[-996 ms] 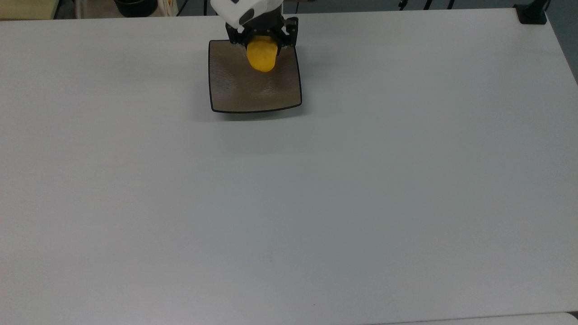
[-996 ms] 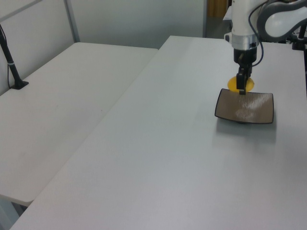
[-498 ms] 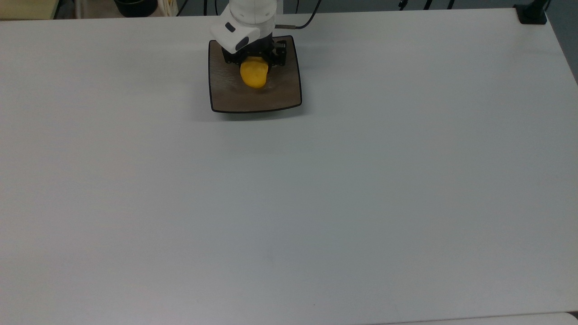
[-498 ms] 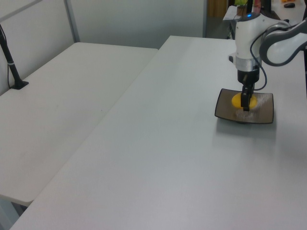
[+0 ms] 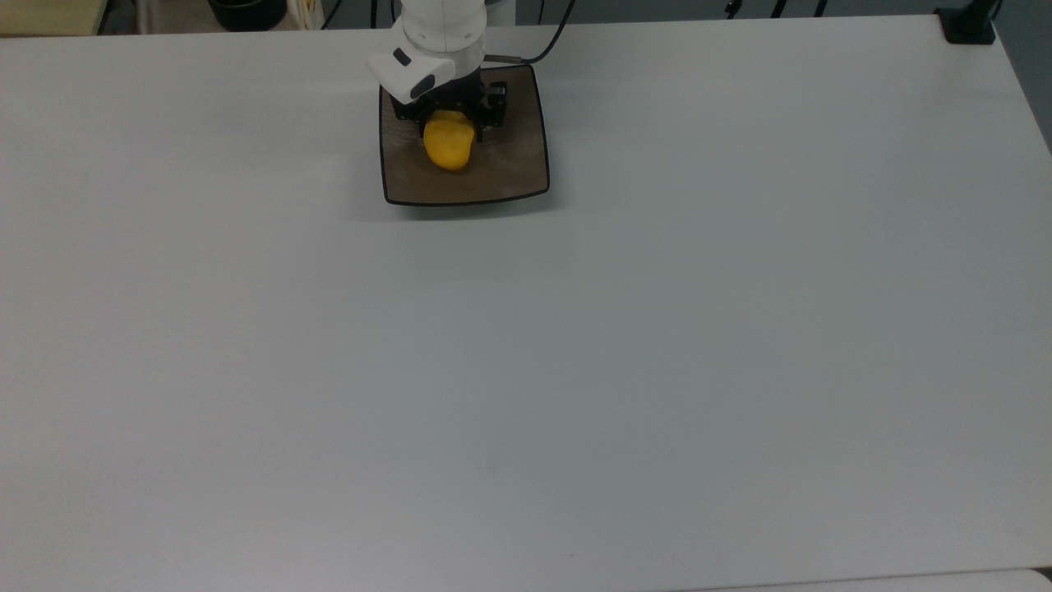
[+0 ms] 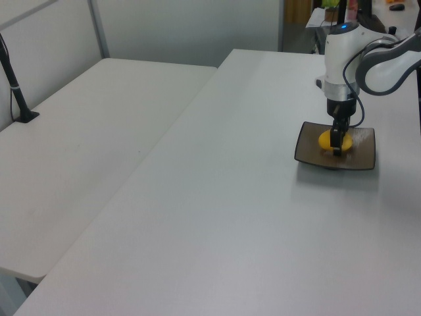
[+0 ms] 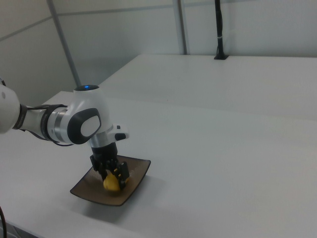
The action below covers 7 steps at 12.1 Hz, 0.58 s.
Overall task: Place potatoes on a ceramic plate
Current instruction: 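Lower the potato onto the plate and open the gripper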
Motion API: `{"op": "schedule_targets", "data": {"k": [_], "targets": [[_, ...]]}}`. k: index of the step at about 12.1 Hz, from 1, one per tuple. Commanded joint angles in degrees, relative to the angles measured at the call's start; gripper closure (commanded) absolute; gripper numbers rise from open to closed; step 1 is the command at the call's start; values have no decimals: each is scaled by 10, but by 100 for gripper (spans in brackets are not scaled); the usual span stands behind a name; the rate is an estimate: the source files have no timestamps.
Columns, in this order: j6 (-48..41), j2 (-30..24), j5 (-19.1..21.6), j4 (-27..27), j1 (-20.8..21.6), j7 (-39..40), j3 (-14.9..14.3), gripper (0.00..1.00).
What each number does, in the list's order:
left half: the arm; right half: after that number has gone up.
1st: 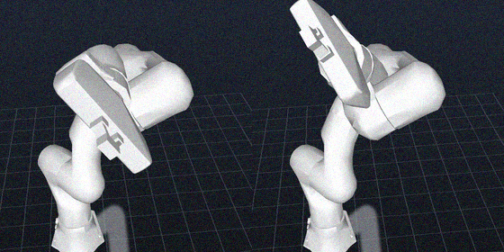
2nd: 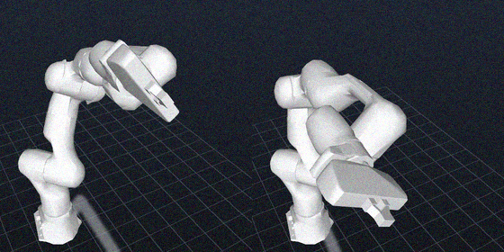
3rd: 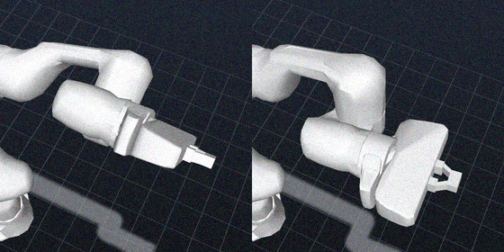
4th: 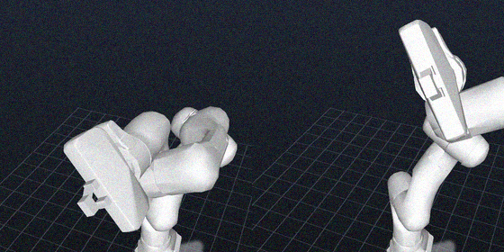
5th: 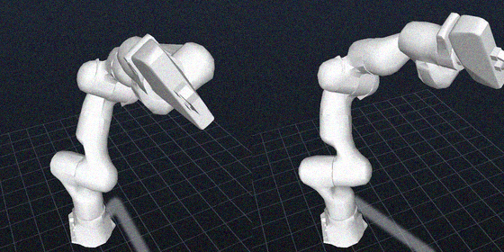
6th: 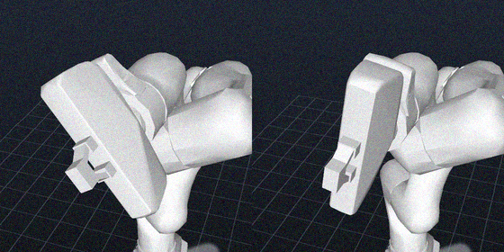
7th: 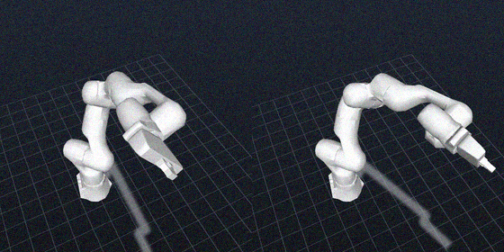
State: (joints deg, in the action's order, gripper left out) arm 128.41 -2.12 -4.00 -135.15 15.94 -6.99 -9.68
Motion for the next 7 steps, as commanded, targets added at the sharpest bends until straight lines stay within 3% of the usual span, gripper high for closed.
{"op": "schedule_targets", "data": {"k": [1, 4, 7], "targets": [[15, -3, -5, -3, -2, 3, 3, 0], [-17, -12, 0, 36, 0, -1, 5, 0], [-117, -13, 11, 158, -1, -19, 5, 0]]}}
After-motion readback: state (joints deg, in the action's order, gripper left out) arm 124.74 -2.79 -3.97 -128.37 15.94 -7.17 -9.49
